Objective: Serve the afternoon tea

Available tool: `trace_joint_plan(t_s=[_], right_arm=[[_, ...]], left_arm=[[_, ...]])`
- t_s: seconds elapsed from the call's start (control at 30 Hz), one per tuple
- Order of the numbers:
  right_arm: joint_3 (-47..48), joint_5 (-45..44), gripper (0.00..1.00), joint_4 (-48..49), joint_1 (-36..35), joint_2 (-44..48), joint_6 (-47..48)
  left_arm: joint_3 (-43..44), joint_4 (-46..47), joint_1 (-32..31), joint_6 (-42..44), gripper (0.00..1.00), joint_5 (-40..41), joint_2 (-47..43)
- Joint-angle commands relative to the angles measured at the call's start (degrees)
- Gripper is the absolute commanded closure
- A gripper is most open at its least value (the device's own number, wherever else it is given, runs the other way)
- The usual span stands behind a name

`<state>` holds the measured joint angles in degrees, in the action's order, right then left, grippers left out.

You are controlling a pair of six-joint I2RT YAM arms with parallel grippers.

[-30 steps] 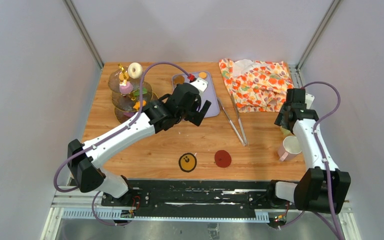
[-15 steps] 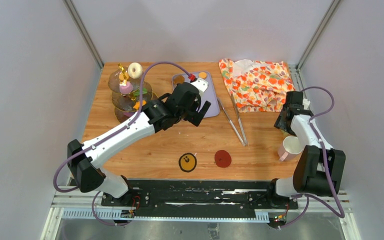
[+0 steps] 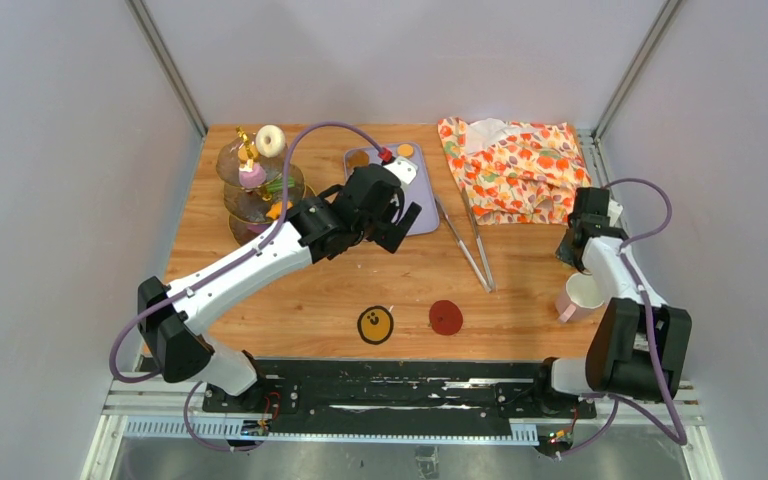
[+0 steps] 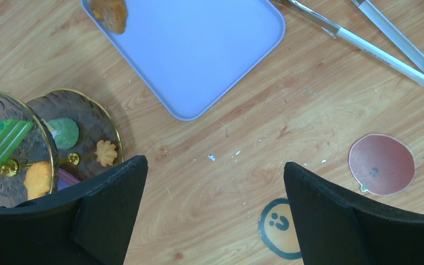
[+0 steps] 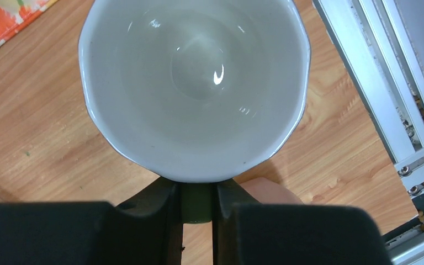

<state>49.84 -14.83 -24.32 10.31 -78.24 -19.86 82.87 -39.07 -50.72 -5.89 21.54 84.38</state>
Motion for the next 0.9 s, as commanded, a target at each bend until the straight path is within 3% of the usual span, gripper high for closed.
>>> trace_joint_plan(t_s=[0.0, 0.23, 0.47, 0.63, 0.87], right_arm=[[-0.89, 2.48, 1.0, 0.97, 0.5, 5.43, 0.67], [0.76, 9.81, 0.99, 0.44, -8.12, 16.86, 5.45], [5.32, 14.39, 1.0, -1.89, -27.3, 21.04, 9.35], [2.59, 18.03, 0.99, 0.98, -43.37, 21.36, 11.75], [0.31, 10.9, 0.99, 7.17, -64.78, 16.77, 11.85]], left_arm=[[1.28, -0.57, -0.17, 0.4, 0.02, 2.19, -0.42], [6.71, -2.8, -0.16, -0.45, 0.02, 6.29, -2.25], [10.54, -5.35, 0.66, -1.47, 0.02, 14.42, -3.79], [10.85, -7.2, 9.39, -6.53, 0.02, 3.95, -7.64], [7.26, -5.08, 16.86, -12.12, 0.02, 2.22, -15.52]])
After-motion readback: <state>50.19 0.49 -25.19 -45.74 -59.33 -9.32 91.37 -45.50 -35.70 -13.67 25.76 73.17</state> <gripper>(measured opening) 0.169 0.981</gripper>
